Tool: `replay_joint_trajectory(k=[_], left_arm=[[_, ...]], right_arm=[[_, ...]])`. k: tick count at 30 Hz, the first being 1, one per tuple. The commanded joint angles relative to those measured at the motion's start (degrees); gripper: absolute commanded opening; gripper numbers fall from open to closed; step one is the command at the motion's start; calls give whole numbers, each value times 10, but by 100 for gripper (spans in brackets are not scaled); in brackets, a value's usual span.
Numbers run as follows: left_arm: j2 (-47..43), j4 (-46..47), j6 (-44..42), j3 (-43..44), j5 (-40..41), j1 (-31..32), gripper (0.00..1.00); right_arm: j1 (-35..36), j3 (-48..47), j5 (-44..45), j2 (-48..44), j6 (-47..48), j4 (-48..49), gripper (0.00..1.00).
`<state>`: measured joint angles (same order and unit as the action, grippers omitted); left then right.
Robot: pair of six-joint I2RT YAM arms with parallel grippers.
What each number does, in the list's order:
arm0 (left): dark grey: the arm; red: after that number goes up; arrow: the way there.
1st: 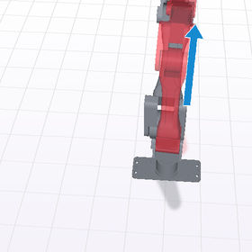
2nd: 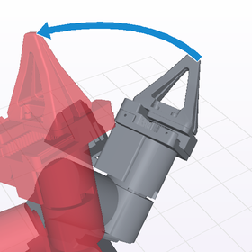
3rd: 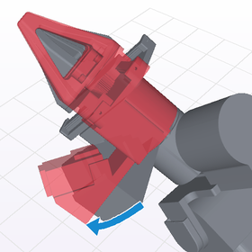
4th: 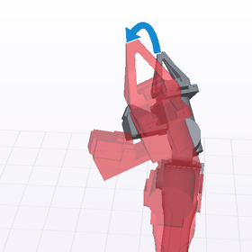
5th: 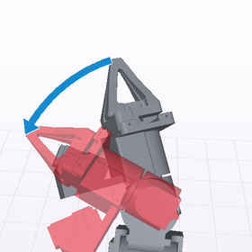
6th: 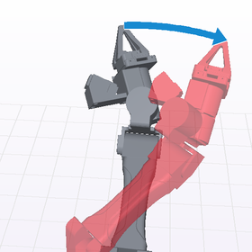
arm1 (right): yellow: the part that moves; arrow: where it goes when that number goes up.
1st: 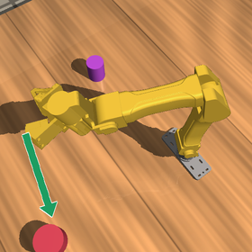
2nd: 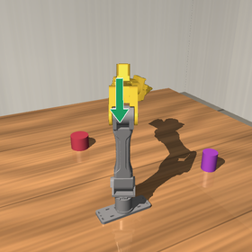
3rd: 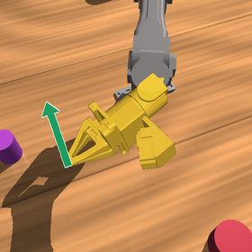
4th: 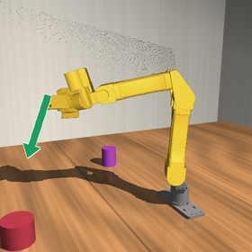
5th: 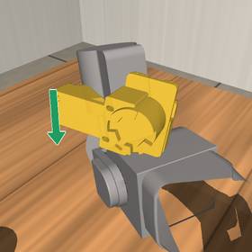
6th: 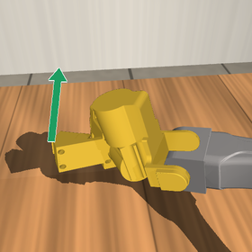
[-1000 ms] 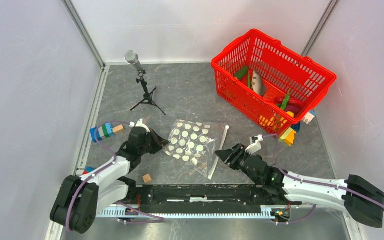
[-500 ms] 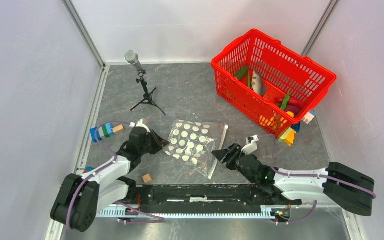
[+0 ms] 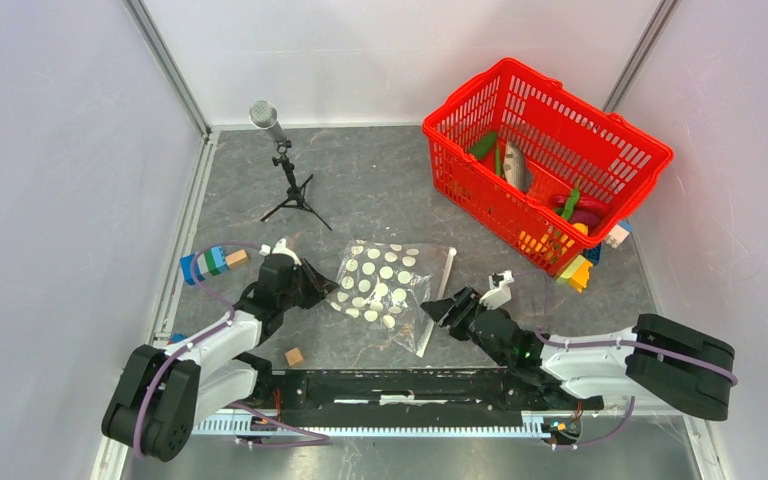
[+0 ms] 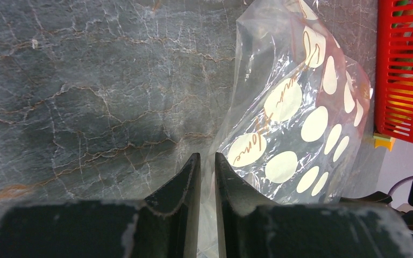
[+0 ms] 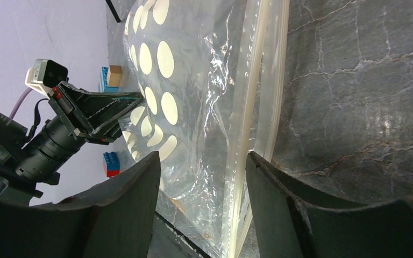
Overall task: Place the food in the zip-top bag and seal the zipper
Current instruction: Pick up the zipper food storage bag at the center of the board.
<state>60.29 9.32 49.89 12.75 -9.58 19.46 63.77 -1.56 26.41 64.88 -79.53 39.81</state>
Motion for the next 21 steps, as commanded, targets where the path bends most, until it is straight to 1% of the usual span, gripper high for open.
replay_joint_trajectory(k=[1,6,16,19,21], left_arm=[[-2,21,1,1,0,-2,22],[3,23,1,3,-3,-1,22],[-2,24,4,-1,-1,-1,22],[-4,22,4,-1,-1,-1,22],[-8,19,4,-2,1,-2,22]], right_arm=[[1,202,12,-8,1,9,65],[0,204,9,20,-5,36,65],[0,221,-13,122,-29,169,64],[1,246,-7,138,-56,209,63],[1,260,-1,137,-65,214,64]])
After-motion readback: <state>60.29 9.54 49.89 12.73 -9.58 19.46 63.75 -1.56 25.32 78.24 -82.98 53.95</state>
